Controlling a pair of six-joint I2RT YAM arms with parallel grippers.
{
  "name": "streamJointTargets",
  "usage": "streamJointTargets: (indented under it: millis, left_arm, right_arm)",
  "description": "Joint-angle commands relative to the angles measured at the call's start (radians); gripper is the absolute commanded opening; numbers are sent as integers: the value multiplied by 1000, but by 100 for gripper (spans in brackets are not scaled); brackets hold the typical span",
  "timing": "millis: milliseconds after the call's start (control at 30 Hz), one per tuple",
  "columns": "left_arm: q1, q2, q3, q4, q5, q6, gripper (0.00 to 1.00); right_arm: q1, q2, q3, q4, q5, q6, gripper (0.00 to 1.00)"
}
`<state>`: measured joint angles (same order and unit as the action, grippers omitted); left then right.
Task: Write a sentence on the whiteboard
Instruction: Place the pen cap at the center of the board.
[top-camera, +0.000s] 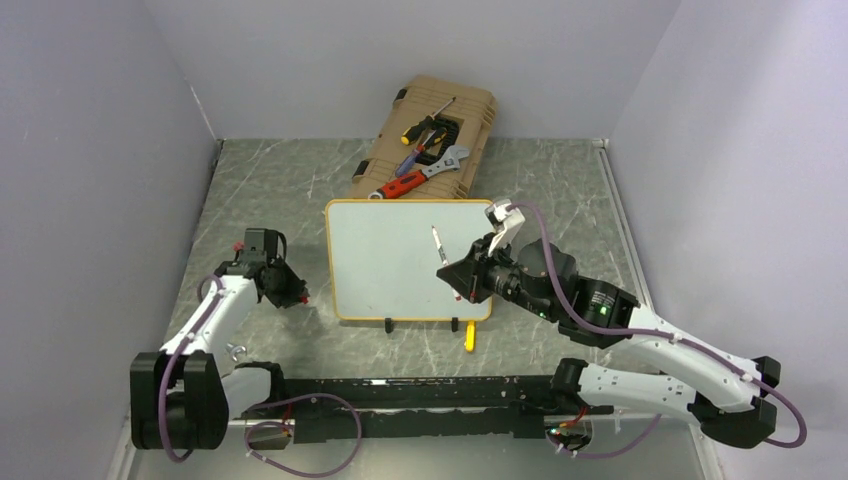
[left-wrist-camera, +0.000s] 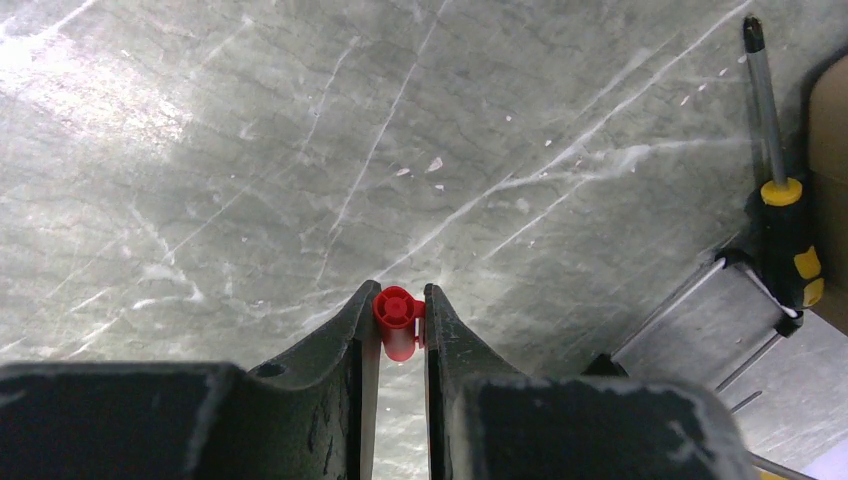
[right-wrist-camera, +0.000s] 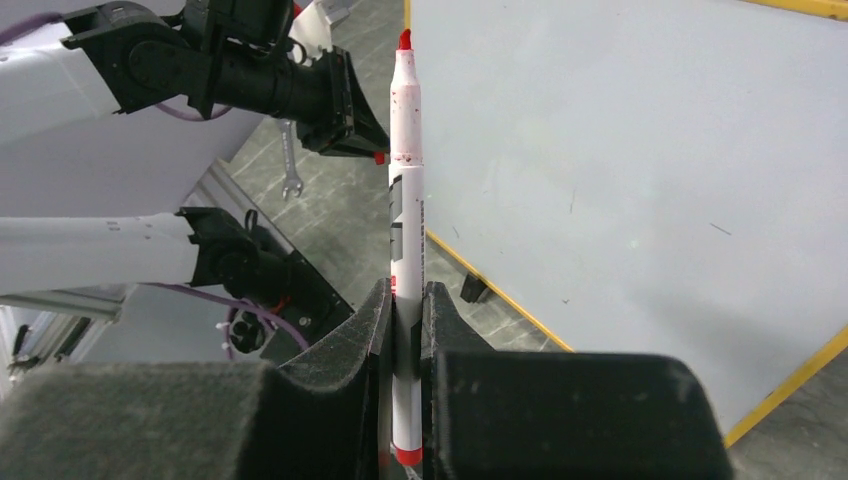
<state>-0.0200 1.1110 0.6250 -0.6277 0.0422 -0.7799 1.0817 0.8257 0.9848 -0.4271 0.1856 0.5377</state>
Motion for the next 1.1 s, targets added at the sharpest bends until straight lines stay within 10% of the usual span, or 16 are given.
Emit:
streamJointTargets:
  millis: [0,800,1067]
  left_arm:
    - [8,24,-12,75,24,-2,4]
    - [83,-94,71,-38,82,37,78]
    - [84,-168,308,-223,28,201,84]
  right_arm:
    - [4,11,45,-2,42,-37,0]
    - [4,-28,42,-31,45,-6,0]
    - [4,-70,27,-67,63,29,0]
